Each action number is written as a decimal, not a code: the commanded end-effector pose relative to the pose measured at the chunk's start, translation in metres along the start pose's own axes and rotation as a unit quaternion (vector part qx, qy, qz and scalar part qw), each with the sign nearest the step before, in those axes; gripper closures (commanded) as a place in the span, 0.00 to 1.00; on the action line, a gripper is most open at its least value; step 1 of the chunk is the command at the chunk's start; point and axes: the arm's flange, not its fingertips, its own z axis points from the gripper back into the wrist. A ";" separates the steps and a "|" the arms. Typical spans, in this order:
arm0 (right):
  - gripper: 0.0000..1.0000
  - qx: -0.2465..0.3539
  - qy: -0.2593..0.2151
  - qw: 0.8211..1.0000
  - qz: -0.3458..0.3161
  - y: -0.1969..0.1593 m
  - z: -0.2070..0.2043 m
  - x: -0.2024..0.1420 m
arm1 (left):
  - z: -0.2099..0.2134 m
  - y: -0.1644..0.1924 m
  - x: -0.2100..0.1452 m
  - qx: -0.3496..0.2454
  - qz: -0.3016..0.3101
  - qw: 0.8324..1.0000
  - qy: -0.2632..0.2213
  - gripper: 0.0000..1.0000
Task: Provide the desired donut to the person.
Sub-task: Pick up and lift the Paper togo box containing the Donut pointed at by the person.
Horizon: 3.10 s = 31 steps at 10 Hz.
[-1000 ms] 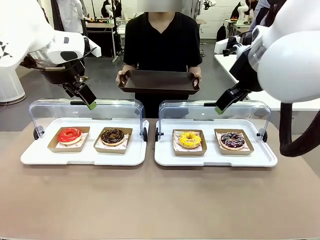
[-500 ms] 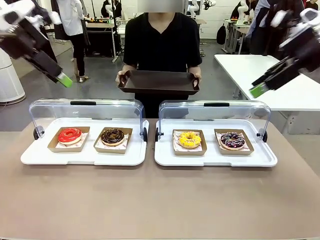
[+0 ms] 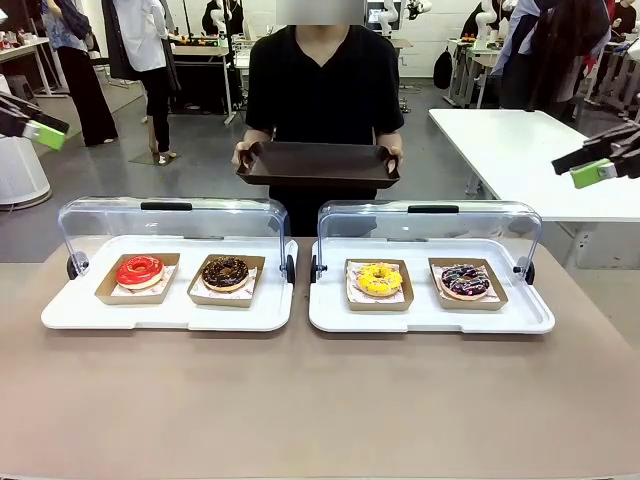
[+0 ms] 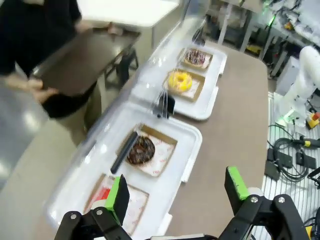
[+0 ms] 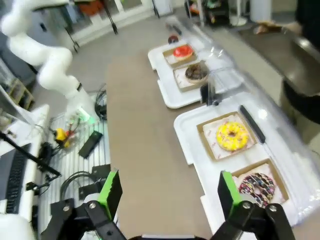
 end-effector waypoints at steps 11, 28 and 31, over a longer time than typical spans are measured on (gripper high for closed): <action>0.00 -0.009 -0.064 0.998 0.015 -0.017 0.044 -0.051 | 0.047 0.032 -0.067 -0.047 0.049 0.995 -0.068 0.00; 0.00 -0.013 -0.066 0.998 0.003 -0.016 0.054 -0.058 | 0.056 0.039 -0.077 -0.062 0.065 0.993 -0.081 0.00; 0.00 -0.013 -0.066 0.998 0.003 -0.016 0.054 -0.058 | 0.056 0.039 -0.077 -0.062 0.065 0.993 -0.081 0.00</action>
